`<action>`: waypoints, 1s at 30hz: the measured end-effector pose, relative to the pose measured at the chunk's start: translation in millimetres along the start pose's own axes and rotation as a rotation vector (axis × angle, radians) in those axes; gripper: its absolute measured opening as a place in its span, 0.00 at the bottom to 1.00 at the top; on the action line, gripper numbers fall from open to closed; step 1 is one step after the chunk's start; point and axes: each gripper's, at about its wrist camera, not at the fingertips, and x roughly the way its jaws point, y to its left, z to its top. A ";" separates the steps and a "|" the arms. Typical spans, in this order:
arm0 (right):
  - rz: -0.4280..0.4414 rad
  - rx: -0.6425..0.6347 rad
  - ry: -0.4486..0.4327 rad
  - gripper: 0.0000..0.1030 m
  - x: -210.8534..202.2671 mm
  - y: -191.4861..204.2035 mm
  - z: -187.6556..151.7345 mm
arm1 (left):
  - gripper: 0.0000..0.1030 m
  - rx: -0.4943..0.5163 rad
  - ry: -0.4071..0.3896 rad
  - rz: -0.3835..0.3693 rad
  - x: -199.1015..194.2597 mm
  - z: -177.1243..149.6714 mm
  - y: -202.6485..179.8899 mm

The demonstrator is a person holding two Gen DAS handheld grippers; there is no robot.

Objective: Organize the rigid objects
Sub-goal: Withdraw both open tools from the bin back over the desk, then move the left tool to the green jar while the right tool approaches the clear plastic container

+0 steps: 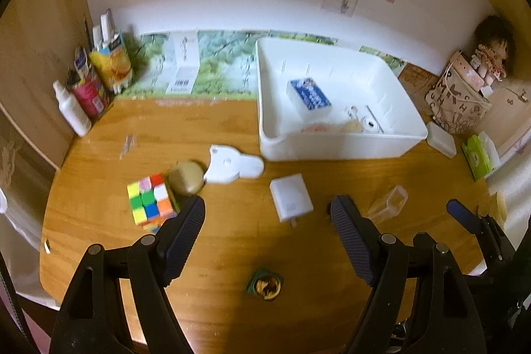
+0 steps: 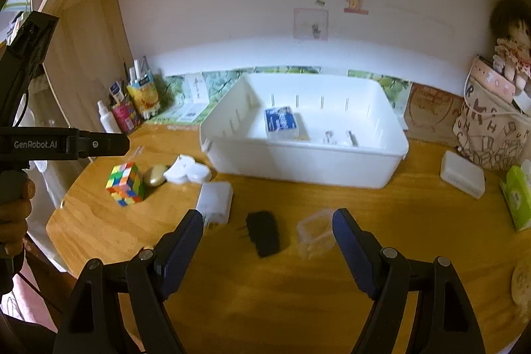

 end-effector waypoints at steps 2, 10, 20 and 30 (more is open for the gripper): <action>-0.001 -0.002 0.010 0.78 -1.3 3.3 -5.7 | 0.79 -0.003 0.014 -0.001 1.5 -6.4 2.8; -0.009 0.007 0.064 0.78 -1.9 11.7 -28.2 | 0.79 -0.040 0.098 -0.001 15.4 -28.4 11.4; 0.005 -0.018 0.158 0.78 5.9 19.7 -50.5 | 0.79 -0.123 0.220 -0.002 35.9 -52.6 26.9; 0.025 -0.063 0.229 0.78 28.7 2.5 -50.6 | 0.79 -0.241 0.382 0.018 64.6 -74.0 34.7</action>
